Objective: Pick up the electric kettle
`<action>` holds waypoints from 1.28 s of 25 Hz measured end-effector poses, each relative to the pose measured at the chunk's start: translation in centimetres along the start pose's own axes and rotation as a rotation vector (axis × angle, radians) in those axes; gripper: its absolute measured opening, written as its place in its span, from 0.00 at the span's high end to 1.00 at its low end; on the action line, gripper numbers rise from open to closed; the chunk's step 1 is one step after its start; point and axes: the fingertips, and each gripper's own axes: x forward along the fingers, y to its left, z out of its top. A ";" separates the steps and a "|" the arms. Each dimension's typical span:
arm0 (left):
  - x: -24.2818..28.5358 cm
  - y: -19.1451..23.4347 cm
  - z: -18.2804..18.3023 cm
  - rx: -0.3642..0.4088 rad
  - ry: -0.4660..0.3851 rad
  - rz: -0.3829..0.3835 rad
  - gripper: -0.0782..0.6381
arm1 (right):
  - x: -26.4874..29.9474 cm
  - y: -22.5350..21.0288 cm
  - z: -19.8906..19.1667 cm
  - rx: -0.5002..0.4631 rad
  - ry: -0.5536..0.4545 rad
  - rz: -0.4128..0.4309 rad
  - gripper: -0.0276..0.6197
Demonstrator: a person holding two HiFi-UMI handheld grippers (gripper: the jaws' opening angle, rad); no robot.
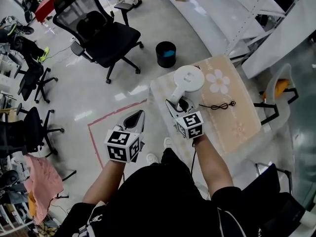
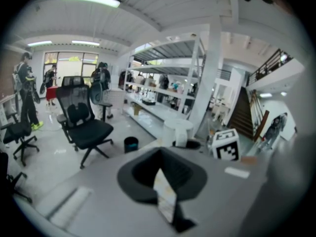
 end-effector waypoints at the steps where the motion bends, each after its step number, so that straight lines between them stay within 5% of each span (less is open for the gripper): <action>1: -0.2 -0.1 0.1 0.002 -0.005 -0.002 0.89 | -0.3 0.0 0.4 -0.003 -0.007 -0.004 0.74; 13: -1.2 -2.0 2.4 0.008 -0.103 -0.045 0.89 | -4.4 2.3 8.4 -0.110 -0.104 -0.003 0.74; 20: -2.0 -3.2 3.9 0.016 -0.155 -0.082 0.89 | -7.1 3.6 12.6 -0.083 -0.129 -0.027 0.74; 32: -3.3 -4.2 5.5 0.026 -0.227 -0.116 0.89 | -10.0 6.0 14.4 -0.094 -0.130 -0.066 0.74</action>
